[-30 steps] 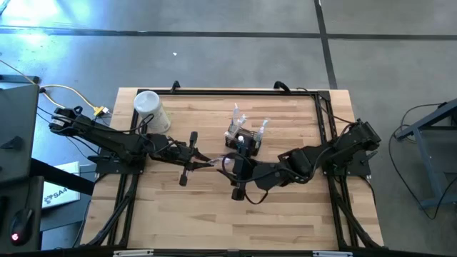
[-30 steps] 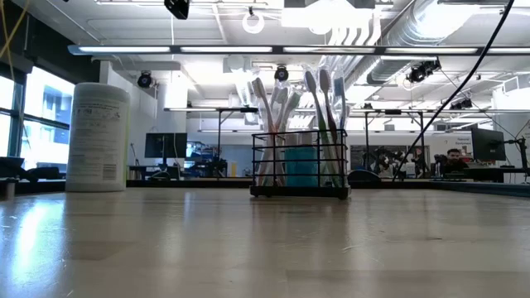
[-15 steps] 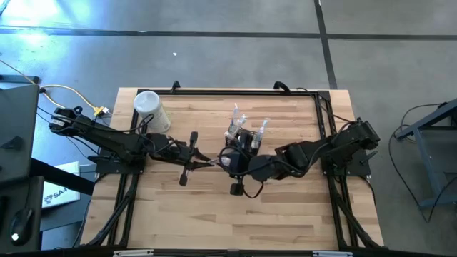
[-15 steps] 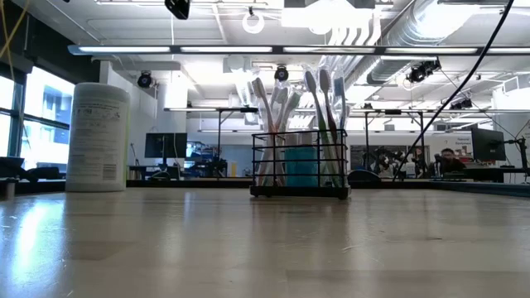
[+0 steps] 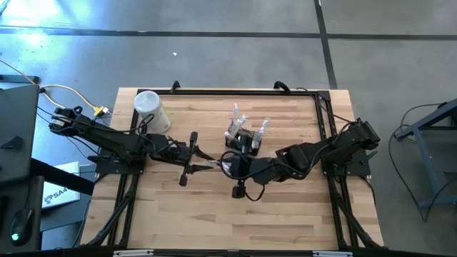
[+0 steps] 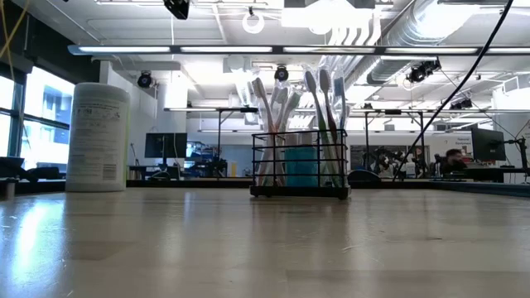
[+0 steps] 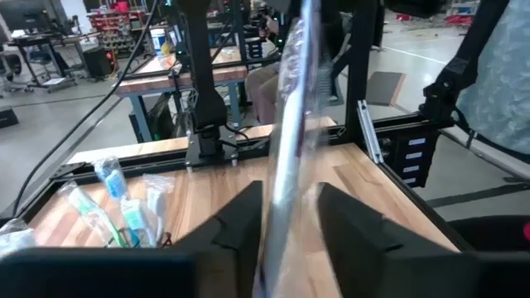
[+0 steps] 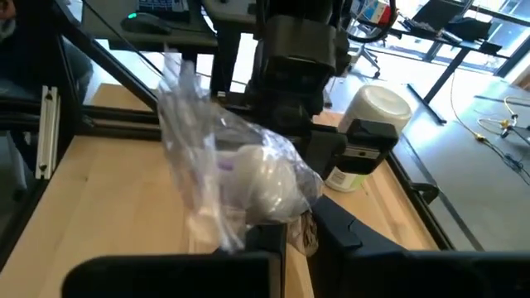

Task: Pick & Place toothbrushing station
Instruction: Put the violet toothbrush into the mesh organizer

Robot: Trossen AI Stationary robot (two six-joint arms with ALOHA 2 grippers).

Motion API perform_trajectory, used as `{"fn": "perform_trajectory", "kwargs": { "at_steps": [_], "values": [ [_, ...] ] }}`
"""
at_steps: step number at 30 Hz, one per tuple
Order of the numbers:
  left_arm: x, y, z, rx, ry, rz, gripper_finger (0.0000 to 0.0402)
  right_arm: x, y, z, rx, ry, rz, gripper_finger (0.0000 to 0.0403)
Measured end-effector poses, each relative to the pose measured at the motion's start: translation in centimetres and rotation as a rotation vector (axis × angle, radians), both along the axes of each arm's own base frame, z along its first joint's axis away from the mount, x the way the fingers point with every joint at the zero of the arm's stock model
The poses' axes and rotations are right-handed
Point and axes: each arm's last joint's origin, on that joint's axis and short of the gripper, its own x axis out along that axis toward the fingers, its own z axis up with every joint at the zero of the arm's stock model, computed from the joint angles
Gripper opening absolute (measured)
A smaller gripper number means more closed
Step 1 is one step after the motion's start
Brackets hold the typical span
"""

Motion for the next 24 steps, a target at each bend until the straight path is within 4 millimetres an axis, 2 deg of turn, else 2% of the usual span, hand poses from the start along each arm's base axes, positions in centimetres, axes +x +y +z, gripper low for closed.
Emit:
{"fn": "perform_trajectory", "kwargs": {
  "at_steps": [5,12,15,19,24],
  "values": [
    [0.0,0.1,0.1,0.0,-0.009,0.043,0.0183,-1.6,-0.1,0.7,0.033,0.024,-0.037,0.0012],
    [0.0,0.2,-0.1,0.006,0.007,0.054,0.0259,-6.7,-1.2,1.4,0.204,0.163,-0.199,0.0012],
    [0.0,0.2,-0.1,0.007,0.009,0.054,0.0269,-8.6,-2.1,1.1,0.273,0.251,-0.302,0.0012],
    [0.0,0.2,-0.1,0.01,0.012,0.055,0.027,-9.9,-2.9,0.1,0.245,0.338,-0.448,0.0012],
    [0.0,0.3,-0.4,0.019,0.039,0.082,0.0269,-9.2,-3.9,-1.8,0.185,0.379,-0.521,0.0012]
  ]
}}
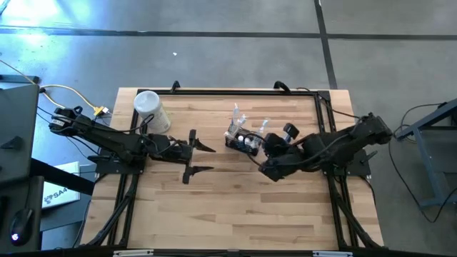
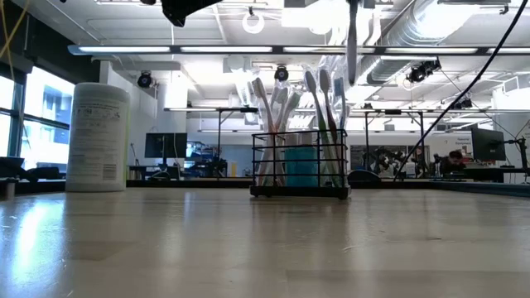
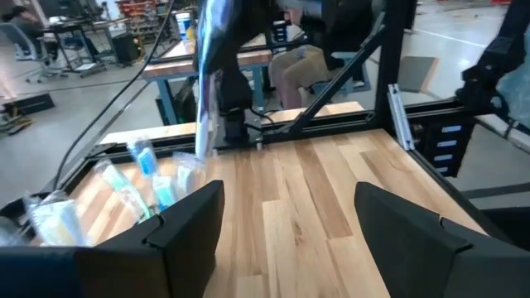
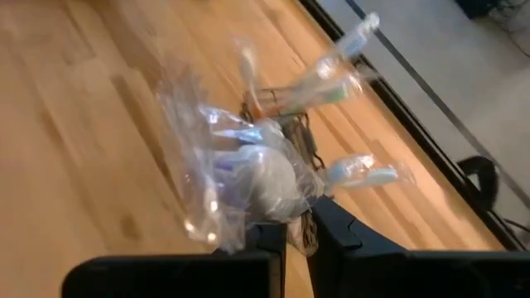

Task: Pick & Place toothbrushing station
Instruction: Put the violet toothbrush into the mesh organizer

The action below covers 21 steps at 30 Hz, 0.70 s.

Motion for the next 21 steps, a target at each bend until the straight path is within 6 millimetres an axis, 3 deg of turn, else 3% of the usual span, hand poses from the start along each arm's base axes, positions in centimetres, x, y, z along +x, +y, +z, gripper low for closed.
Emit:
{"fn": "perform_trajectory", "kwargs": {
  "at_steps": [7,15,21],
  "values": [
    [0.0,0.2,0.0,0.003,-0.005,0.059,0.0269,0.7,-2.1,-2.9,-0.026,0.099,-0.053,0.0012],
    [0.0,0.2,0.0,0.004,-0.001,0.059,0.0269,2.3,-3.4,-3.4,0.018,0.042,-0.017,0.0013],
    [0.0,0.2,-0.1,0.007,0.011,0.059,0.0269,3.1,-4.9,-5.5,0.043,0.056,-0.028,0.0012]
  ]
}}
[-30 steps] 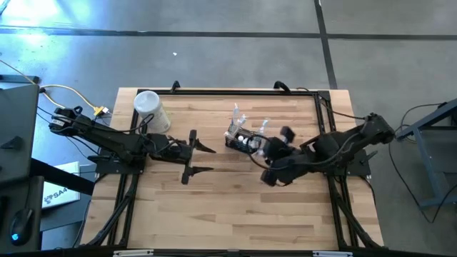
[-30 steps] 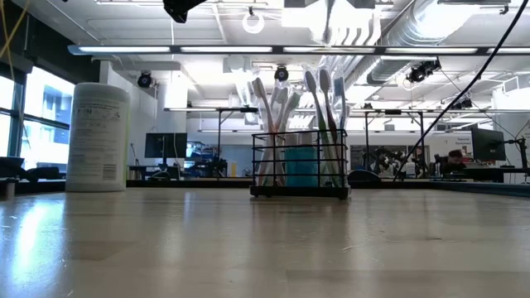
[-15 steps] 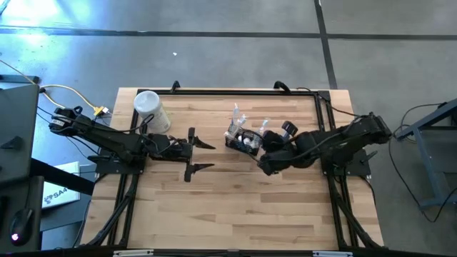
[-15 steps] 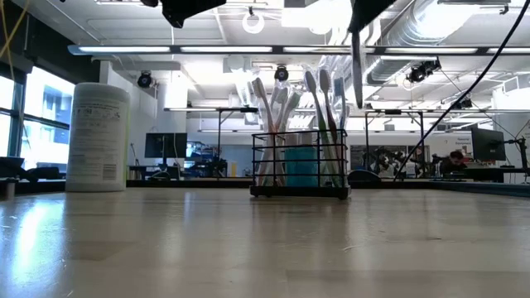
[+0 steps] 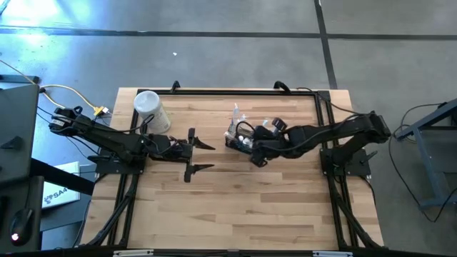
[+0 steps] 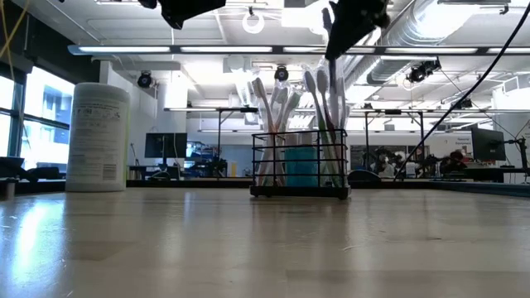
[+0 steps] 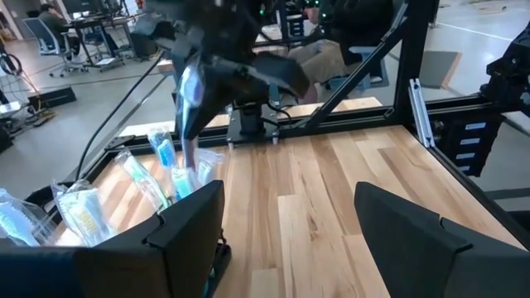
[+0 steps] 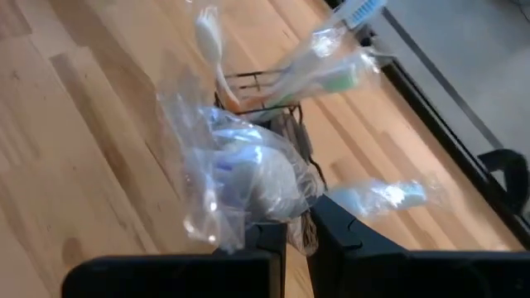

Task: Pick & Place toothbrushing station
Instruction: Put the violet toothbrush into the mesh organizer

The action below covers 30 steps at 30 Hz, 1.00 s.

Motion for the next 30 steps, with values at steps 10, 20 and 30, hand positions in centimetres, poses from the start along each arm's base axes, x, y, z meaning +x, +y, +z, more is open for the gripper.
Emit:
{"fn": "perform_trajectory", "kwargs": {
  "at_steps": [10,20,30],
  "values": [
    [0.0,0.0,-0.1,0.002,0.005,0.003,0.0269,0.6,-1.6,-3.8,0.052,0.012,0.01,0.0012],
    [0.0,0.0,-0.1,0.0,0.006,0.003,0.0269,0.8,-3.4,-7.3,0.137,-0.017,0.01,0.0013],
    [0.0,0.0,-0.1,0.0,0.006,0.003,0.0269,0.6,-4.6,-9.3,0.204,-0.06,0.008,0.0013]
  ]
}}
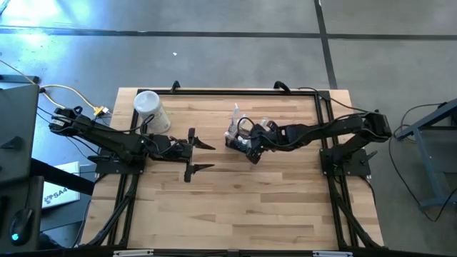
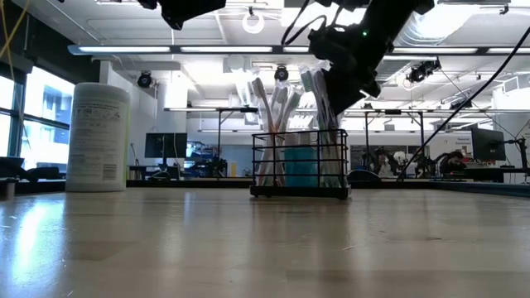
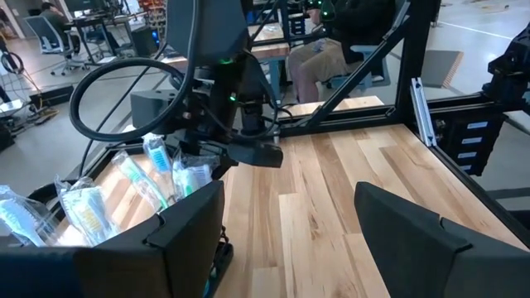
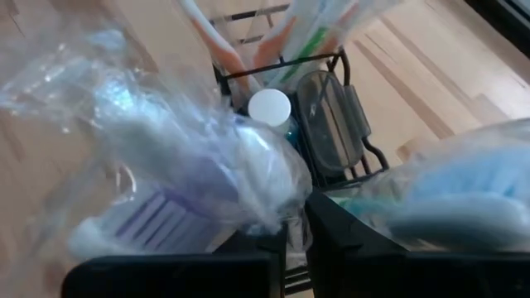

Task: Pick & Place toothbrushing station
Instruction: Put the violet toothbrush into the mesh organizer

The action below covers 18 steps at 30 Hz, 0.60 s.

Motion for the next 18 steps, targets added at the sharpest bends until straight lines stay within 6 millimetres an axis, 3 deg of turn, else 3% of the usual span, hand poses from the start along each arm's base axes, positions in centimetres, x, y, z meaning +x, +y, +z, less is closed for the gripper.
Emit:
{"fn": "perform_trajectory", "kwargs": {
  "at_steps": [6,11,18],
  "values": [
    [0.0,0.0,0.0,0.0,0.0,0.0,0.0269,0.0,0.0,-0.1,0.014,-0.005,-0.002,0.0023],
    [0.0,0.0,0.0,0.001,-0.001,0.0,0.0269,-0.2,0.3,-0.5,0.045,0.025,0.028,0.0075],
    [-0.2,0.0,0.4,-0.018,-0.029,0.001,0.0269,-1.4,0.0,1.4,0.087,-0.013,0.001,0.0118]
  ]
}}
